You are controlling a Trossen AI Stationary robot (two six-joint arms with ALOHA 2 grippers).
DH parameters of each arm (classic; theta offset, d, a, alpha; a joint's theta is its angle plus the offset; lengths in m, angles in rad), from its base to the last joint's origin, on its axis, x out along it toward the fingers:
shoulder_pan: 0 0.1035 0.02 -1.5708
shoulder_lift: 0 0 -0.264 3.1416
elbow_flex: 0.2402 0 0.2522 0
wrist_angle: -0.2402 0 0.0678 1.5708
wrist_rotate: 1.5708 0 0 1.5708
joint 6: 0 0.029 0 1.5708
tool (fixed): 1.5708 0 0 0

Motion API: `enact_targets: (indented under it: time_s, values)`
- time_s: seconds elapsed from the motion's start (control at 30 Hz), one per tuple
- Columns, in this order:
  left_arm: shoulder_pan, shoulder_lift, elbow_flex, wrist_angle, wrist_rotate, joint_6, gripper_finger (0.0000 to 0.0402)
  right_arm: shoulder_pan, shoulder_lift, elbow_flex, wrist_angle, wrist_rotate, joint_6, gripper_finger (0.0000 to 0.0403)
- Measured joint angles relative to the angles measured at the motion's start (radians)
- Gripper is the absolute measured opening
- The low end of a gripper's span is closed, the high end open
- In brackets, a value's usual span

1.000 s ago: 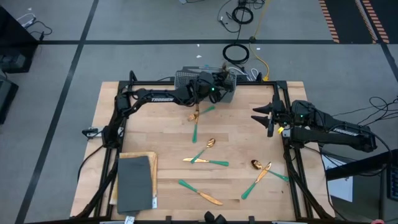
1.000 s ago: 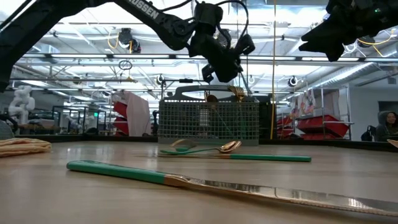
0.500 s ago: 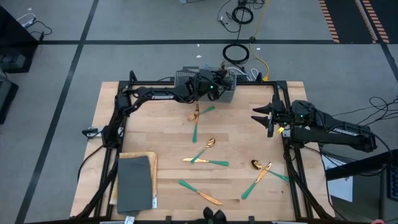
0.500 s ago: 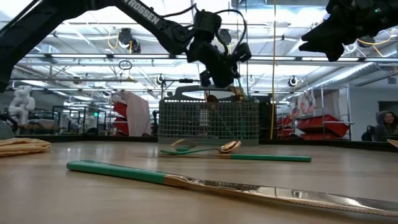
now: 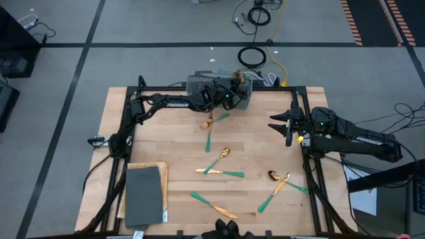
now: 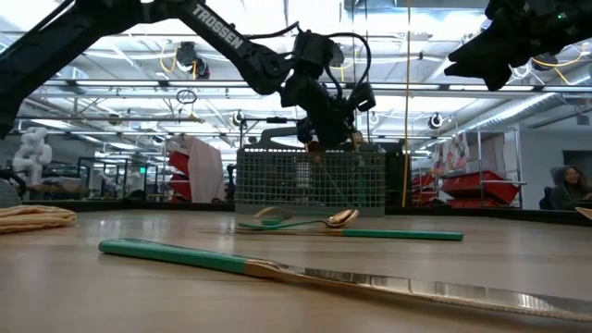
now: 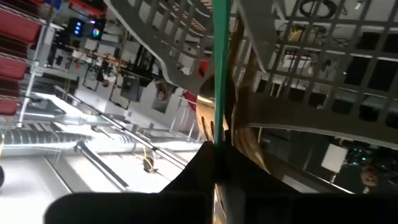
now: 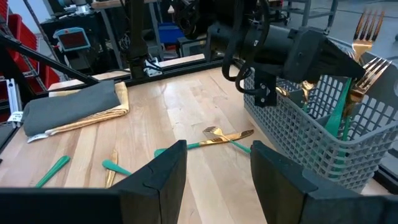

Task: Sort silverware
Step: Put the green fork into the gray silverware holder

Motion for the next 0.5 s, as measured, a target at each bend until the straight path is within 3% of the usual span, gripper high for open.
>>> enact_targets:
  time_s: [0.2,0.5]
  values:
    - [-0.002,0.0,0.0,-0.007,0.024,-0.032,0.0062,0.0,0.0,0.0,-0.001,-0.075,-0.02,0.0167]
    - [-0.007,0.0,0.0,-0.01,0.026,-0.057,0.0089,0.0,0.002,0.0,-0.008,-0.077,-0.032,0.0167]
